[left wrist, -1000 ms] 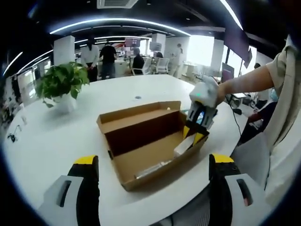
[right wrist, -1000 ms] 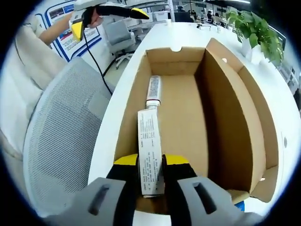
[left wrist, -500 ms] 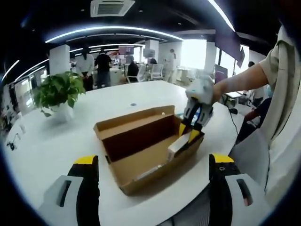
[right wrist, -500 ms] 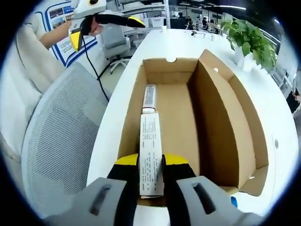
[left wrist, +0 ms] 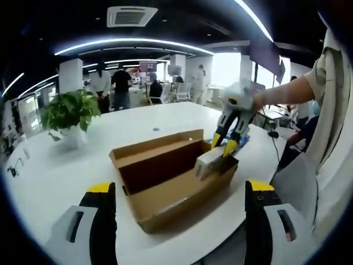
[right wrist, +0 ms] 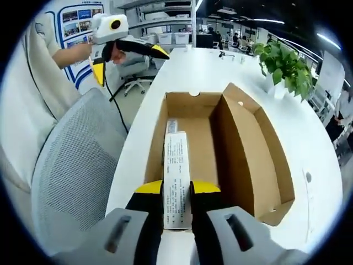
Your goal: Operate the shoe box by opening the lid, removing the specified soft item, and placing it in the target area until the item is outside and the box remains undamaged.
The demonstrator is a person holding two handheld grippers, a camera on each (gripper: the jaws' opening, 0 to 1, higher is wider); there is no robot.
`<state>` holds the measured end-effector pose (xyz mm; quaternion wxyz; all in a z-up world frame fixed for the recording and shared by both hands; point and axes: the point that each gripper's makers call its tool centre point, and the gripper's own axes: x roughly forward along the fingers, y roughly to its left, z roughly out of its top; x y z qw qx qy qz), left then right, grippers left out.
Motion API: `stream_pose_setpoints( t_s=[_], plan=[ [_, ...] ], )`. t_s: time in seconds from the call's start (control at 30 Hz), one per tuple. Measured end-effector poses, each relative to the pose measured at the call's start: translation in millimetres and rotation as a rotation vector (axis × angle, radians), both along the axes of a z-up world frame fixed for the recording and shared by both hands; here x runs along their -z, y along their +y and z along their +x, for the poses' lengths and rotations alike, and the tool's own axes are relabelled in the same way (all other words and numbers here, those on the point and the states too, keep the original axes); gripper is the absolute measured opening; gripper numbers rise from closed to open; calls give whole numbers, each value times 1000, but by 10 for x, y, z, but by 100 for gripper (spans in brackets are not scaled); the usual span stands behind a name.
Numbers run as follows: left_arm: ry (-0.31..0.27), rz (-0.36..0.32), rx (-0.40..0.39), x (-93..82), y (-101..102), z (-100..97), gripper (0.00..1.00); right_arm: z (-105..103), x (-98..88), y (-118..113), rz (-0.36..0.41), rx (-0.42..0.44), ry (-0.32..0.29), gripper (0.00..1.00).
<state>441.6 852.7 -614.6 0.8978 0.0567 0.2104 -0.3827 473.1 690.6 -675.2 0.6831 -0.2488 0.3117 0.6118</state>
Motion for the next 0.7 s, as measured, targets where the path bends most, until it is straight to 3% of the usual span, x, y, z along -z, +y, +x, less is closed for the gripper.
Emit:
stream_pose_setpoints(
  t_s=[0.4, 0.7],
  plan=[
    [-9, 17, 20, 36, -15, -25, 100, 75, -434, -224, 34, -5, -49, 15],
    [-5, 25, 15, 66, -12, -4, 100, 143, -604, -543, 12, 8, -75, 15]
  ],
)
